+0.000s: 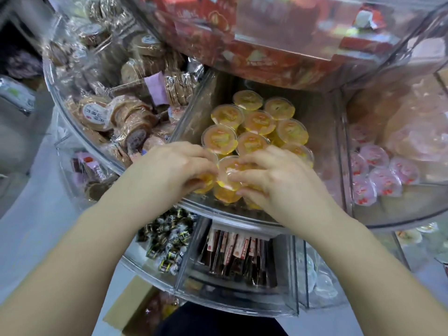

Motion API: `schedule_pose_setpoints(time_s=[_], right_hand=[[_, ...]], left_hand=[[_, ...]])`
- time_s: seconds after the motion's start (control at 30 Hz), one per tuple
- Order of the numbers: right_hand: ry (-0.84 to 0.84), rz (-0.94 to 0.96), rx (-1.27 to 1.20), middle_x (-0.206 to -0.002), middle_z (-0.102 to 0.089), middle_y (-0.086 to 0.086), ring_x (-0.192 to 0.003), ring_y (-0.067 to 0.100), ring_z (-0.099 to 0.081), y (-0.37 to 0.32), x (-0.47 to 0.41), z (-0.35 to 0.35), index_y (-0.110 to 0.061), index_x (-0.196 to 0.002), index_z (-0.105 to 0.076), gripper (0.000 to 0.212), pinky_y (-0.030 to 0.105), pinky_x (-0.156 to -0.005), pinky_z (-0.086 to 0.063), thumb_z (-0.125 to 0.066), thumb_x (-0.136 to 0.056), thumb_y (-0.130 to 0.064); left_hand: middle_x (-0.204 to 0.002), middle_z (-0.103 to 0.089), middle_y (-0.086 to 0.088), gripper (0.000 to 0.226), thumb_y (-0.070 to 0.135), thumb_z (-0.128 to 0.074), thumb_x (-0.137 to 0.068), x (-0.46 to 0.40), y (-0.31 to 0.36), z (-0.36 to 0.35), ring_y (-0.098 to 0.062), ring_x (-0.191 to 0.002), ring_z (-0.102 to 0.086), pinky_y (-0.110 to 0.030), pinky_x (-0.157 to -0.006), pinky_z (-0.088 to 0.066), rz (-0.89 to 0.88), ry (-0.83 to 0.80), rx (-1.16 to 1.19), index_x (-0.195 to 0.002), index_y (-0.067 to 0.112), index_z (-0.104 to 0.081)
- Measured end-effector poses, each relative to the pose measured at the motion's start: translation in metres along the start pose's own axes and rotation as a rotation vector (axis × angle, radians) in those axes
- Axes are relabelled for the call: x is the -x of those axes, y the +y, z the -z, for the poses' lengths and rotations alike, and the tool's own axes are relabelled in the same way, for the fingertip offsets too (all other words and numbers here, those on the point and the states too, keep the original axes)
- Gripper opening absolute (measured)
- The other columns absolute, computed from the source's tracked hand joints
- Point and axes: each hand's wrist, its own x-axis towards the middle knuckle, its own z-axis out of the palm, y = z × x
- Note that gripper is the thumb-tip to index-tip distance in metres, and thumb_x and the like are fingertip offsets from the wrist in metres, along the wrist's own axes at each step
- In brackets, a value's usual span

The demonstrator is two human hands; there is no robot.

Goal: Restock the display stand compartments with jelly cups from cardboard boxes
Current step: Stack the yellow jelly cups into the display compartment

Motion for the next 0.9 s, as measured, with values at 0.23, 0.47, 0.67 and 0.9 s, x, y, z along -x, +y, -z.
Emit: schedule_pose_setpoints(time_s=[0.23,0.47,0.67,0.9], right_hand=[[0.017,-0.028,-0.048,-0.098,-0.07,0.008,-0.09,0.033,-0.06,0.004,0.0,0.0,-0.015,-0.093,-0.076,0.024,0.046,-0.07,-0.052,-0.079,-0.069,-0.015],[0.098,-0.226,-0.279,-0.11,-0.065,-0.001,-0.105,0.017,-0.054,0.01,0.015,0.008,-0.018,-0.105,-0.071,0.031,0.037,-0.093,-0.045,-0.074,-0.076,-0.027],[0.204,-0.252,-0.58,-0.096,-0.065,-0.017,-0.094,0.005,-0.059,-0.012,0.017,0.023,-0.027,-0.099,-0.069,0.018,0.015,-0.081,-0.043,-0.066,-0.082,-0.025],[-0.108,-0.084,-1.015,-0.087,-0.068,-0.012,-0.076,0.003,-0.061,-0.097,0.016,-0.018,-0.038,-0.094,-0.068,0.019,0.012,-0.066,-0.047,-0.064,-0.083,-0.023]], left_hand=[[-0.094,-0.071,-0.007,0.029,0.01,-0.084,-0.061,0.004,-0.002,-0.008,-0.025,-0.087,-0.067,-0.039,-0.077,-0.055,0.066,0.009,0.018,-0.089,0.007,-0.074],[-0.113,-0.065,0.001,0.031,0.03,-0.059,-0.084,0.016,0.006,-0.014,-0.012,-0.11,-0.058,-0.03,-0.098,-0.045,0.166,0.13,0.164,-0.109,0.013,-0.068],[-0.098,-0.069,0.015,0.019,0.028,-0.061,-0.082,0.045,0.022,-0.013,-0.005,-0.099,-0.062,-0.018,-0.086,-0.047,0.517,0.611,0.706,-0.096,0.038,-0.069],[-0.087,-0.07,0.015,0.011,0.033,-0.062,-0.078,0.152,0.074,-0.041,0.001,-0.079,-0.062,-0.009,-0.073,-0.047,0.996,0.936,0.784,-0.085,0.04,-0.068]])
